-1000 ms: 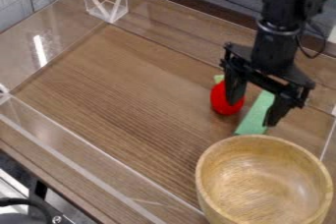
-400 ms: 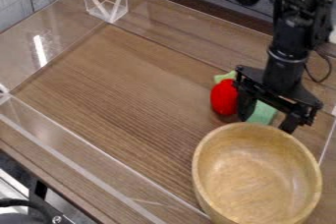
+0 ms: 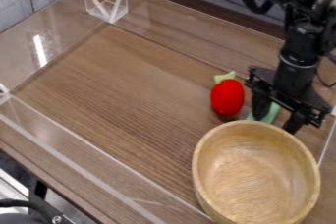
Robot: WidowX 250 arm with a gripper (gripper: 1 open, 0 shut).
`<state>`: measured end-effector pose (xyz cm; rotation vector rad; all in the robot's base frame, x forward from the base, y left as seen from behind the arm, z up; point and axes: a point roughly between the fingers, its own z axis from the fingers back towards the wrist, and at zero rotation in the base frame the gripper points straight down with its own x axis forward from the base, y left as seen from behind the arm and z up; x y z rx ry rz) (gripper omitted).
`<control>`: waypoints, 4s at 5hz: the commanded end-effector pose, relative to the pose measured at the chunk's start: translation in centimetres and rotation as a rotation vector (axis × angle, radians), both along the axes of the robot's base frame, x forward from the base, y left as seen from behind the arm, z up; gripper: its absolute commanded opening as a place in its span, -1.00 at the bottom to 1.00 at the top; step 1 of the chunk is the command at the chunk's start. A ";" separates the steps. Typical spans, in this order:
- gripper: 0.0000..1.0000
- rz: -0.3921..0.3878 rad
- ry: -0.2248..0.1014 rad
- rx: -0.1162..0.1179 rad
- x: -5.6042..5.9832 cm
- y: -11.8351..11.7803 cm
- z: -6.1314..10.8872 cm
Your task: Put the green block in the brown bowl
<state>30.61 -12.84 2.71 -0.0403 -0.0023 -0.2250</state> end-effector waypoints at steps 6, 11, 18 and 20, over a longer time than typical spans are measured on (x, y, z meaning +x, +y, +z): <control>1.00 -0.141 -0.050 -0.006 2.6 -0.8 2.7; -1.00 -0.166 -0.127 -0.009 3.9 3.1 4.8; -1.00 -0.428 -0.148 -0.073 5.1 6.2 2.2; 1.00 -0.390 -0.160 -0.077 5.5 7.8 3.4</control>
